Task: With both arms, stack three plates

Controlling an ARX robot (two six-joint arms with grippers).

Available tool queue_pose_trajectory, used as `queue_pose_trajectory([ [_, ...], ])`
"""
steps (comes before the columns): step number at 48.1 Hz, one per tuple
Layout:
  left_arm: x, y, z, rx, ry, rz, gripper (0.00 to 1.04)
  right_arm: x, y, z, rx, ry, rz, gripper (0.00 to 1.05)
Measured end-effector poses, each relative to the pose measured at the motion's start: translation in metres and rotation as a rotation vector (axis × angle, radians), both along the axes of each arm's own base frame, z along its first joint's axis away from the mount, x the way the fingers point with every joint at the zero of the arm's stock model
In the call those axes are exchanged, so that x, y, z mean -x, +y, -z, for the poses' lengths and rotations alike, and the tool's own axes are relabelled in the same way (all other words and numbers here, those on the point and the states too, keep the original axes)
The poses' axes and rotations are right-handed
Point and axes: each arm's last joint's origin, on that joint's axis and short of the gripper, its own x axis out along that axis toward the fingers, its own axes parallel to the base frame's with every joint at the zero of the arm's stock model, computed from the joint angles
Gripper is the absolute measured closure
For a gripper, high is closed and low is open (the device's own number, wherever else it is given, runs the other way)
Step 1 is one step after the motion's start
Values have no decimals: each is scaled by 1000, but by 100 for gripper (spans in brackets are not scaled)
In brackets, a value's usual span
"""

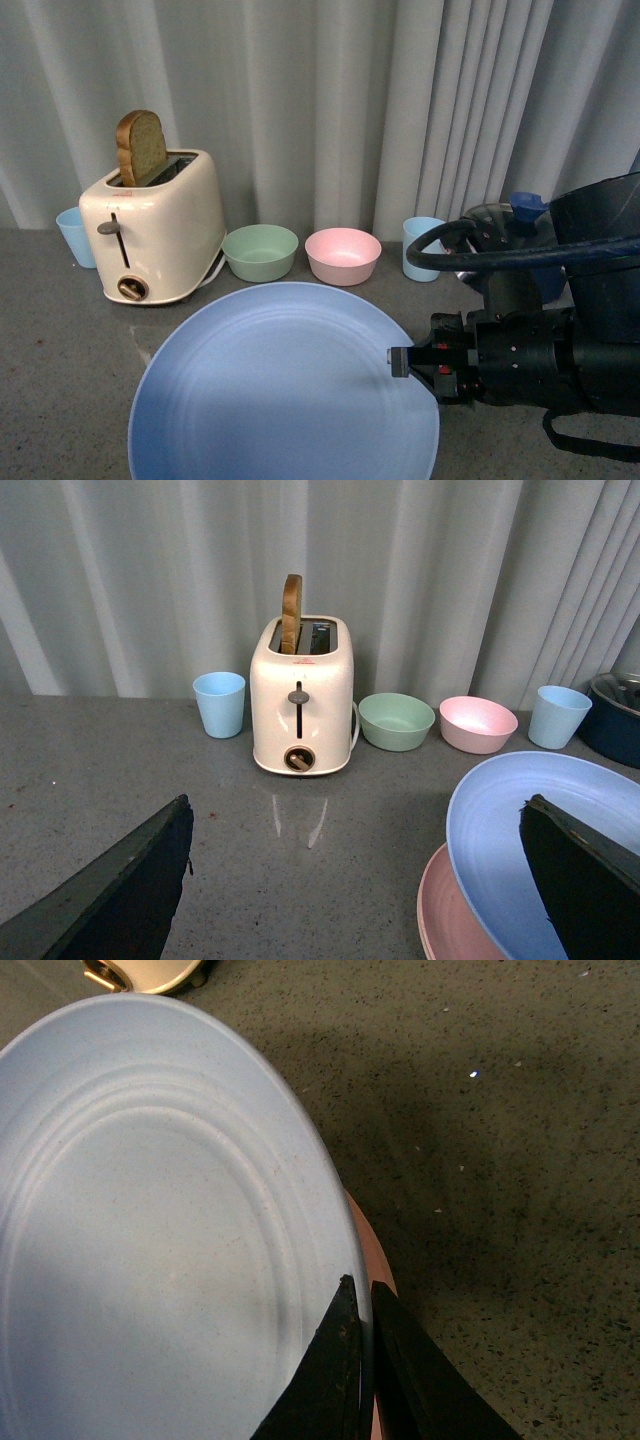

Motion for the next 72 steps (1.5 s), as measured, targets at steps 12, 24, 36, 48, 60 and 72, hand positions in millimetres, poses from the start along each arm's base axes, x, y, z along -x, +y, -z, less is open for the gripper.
queue_pose_trajectory([
  [12, 0, 0, 0, 0, 0, 0, 7, -3, 10, 7, 5, 23, -28, 102],
  [24, 0, 0, 0, 0, 0, 1, 7, -8, 18, 17, 22, 46, -37, 102],
  [36, 0, 0, 0, 0, 0, 0, 7, -8, 19, 21, 14, 69, -36, 85],
  [48, 0, 0, 0, 0, 0, 1, 7, 2, 13, 8, -15, 49, -29, 45],
  [60, 0, 0, 0, 0, 0, 1, 7, 7, -12, -36, -15, -86, 174, 8],
  [72, 0, 0, 0, 0, 1, -1, 7, 51, -46, -35, 213, -688, 534, 46],
])
